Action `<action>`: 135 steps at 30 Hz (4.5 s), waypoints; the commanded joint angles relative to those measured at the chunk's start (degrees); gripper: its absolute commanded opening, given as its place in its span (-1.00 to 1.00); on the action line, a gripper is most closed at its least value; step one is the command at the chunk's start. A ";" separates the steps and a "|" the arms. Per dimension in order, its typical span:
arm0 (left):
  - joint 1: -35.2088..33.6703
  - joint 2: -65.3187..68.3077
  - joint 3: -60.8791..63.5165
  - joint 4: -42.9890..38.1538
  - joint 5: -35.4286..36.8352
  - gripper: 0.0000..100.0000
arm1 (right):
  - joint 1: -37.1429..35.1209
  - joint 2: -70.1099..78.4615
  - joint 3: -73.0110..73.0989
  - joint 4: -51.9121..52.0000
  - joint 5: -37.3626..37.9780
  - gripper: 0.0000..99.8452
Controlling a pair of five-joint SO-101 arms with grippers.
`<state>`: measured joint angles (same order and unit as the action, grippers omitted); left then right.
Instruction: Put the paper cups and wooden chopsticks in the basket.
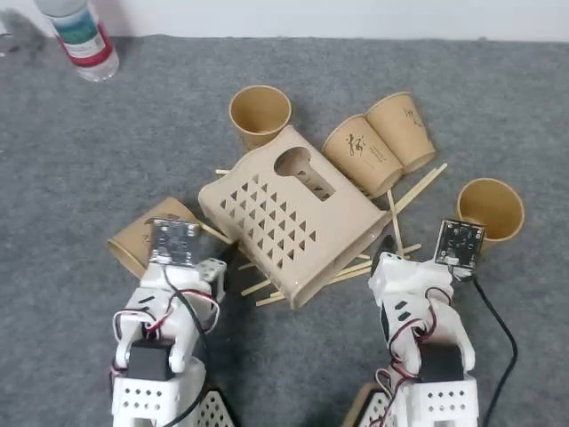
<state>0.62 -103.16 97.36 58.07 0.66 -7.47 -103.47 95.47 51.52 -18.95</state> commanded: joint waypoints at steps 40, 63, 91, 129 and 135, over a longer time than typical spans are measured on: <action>-3.43 -0.70 -0.92 -13.10 16.62 -0.97 | 0.92 -0.48 0.97 -3.82 -3.78 -0.85; -2.99 -0.53 -8.66 -1.23 20.75 -0.97 | -1.45 -0.31 -0.18 -1.98 -1.93 -0.98; -7.74 -0.53 -53.58 -14.77 18.20 -0.97 | 6.20 -0.22 -34.55 -16.66 4.84 -0.98; -8.26 109.10 -125.32 42.64 3.96 -0.97 | 5.85 78.90 -90.81 18.51 6.77 -0.98; -7.82 113.05 -118.73 42.29 2.73 -0.97 | 6.11 79.60 -85.36 28.79 6.95 -0.98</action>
<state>-7.30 9.54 -22.73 98.77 3.91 -1.67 -23.56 9.05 77.10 -12.79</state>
